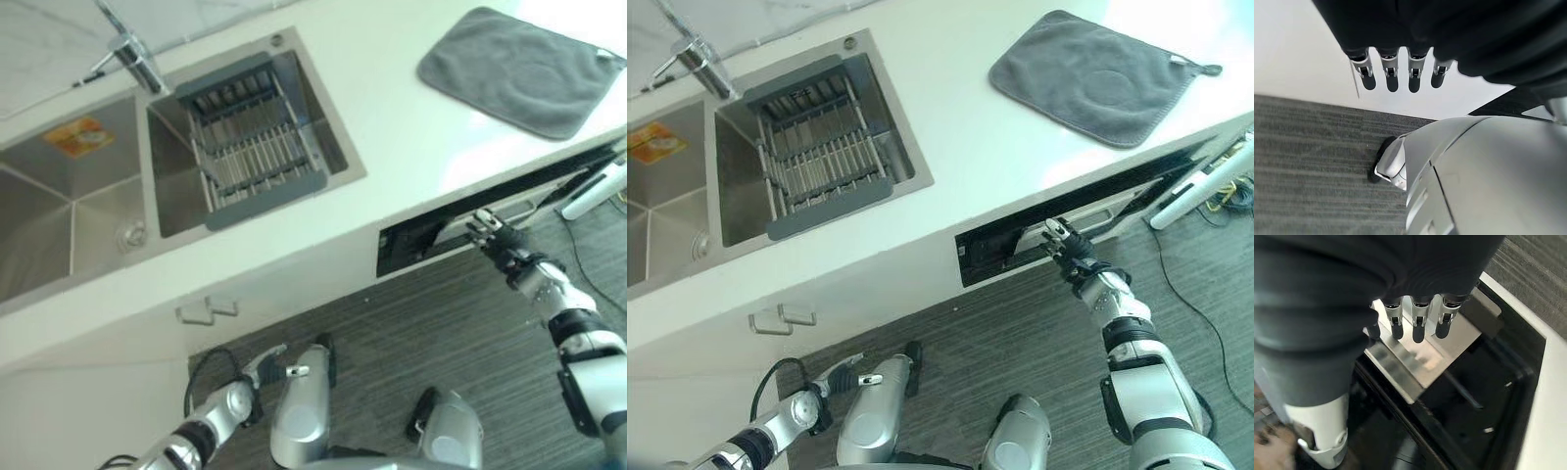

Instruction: Place the dishes in the dishwasher.

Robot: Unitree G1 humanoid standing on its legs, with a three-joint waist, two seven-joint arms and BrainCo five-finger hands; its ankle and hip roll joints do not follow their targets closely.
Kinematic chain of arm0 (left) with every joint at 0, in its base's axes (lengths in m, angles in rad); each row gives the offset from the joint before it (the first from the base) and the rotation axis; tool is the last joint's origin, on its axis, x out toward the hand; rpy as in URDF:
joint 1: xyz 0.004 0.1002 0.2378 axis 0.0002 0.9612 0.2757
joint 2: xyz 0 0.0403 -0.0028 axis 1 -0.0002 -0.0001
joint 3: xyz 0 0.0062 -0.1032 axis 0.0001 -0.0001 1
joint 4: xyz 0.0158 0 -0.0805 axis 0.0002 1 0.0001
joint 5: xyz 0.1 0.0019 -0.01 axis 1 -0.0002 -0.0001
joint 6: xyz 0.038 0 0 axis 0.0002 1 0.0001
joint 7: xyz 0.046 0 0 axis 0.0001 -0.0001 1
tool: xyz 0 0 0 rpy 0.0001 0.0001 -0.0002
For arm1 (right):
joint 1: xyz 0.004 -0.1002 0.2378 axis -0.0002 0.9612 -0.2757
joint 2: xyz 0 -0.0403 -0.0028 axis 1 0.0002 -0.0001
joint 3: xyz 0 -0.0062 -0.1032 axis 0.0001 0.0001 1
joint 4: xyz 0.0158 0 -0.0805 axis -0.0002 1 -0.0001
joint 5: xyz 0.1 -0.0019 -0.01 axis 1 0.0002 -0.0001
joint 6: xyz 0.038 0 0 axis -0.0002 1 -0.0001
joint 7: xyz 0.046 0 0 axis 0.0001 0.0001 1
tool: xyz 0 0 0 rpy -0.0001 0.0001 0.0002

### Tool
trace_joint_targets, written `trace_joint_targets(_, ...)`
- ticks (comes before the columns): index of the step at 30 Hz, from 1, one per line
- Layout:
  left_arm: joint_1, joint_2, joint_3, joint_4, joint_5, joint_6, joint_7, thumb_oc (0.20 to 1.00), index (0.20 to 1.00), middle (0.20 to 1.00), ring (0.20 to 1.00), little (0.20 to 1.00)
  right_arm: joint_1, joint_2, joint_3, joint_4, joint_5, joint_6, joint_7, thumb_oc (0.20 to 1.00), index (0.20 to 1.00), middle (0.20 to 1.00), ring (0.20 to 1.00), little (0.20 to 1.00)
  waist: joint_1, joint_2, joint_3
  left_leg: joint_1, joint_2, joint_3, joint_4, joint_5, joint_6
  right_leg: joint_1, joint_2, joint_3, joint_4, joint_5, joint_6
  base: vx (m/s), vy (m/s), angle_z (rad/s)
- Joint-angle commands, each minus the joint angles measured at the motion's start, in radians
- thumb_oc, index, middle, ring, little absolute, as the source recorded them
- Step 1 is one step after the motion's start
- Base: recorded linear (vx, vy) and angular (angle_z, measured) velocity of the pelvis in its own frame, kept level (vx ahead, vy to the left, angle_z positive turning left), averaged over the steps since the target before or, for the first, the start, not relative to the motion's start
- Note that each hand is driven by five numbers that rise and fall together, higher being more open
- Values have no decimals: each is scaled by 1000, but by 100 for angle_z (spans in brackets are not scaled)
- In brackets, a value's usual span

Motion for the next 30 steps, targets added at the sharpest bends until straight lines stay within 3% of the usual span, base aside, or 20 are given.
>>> trace_joint_targets(1,12,52,-40,50,-27,-32,-73,1000,1000,1000,1000,1000,-386,44,21,-63,125,-80,159,1000,1000,1000,1000,1000,79,-20,-38,80,-7,21,-179,45,29,27,76,30,-75,34,-41,11,-13,29)
trace_joint_targets(6,25,41,-38,81,-34,-83,-152,1000,1000,1000,1000,1000,-410,50,1,-19,187,-77,100,1000,1000,1000,1000,1000,104,-29,-52,87,6,20,-227,75,13,73,86,-2,-131,42,-44,5,-10,17)
trace_joint_targets(10,30,27,-29,121,-48,-95,-199,1000,1000,1000,1000,1000,-389,65,-25,0,188,-68,106,1000,1000,1000,1000,1000,113,-34,-68,109,19,24,-254,90,1,117,87,-28,-176,53,-41,58,-39,3)
trace_joint_targets(16,46,4,-4,143,-107,-63,-261,1000,1000,1000,1000,1000,-360,85,-20,10,129,-33,89,1000,1000,1000,1000,1000,102,-41,-94,154,33,42,-315,109,-15,154,98,-29,-276,91,-25,-15,-22,1)
trace_joint_targets(22,52,-54,59,164,-167,1,-273,1000,1000,1000,1000,1000,-153,174,-41,37,1,13,97,1000,1000,1000,1000,1000,71,-39,-137,195,56,82,-387,157,-21,185,104,-42,-389,163,-14,-106,-21,-9)
trace_joint_targets(25,57,-96,100,200,-184,25,-264,1000,1000,1000,1000,1000,28,233,-35,54,-92,-25,105,1000,1000,1000,1000,1000,39,-37,-168,242,63,103,-423,157,-22,202,103,-39,-440,196,-4,-58,-20,-8)
trace_joint_targets(30,78,-130,159,222,-193,61,-261,1000,1000,1000,1000,1000,301,286,-55,29,-73,-71,91,1000,1000,1000,1000,1000,-21,-38,-213,299,65,135,-459,143,-23,219,105,-20,-488,222,6,-35,-60,-17)
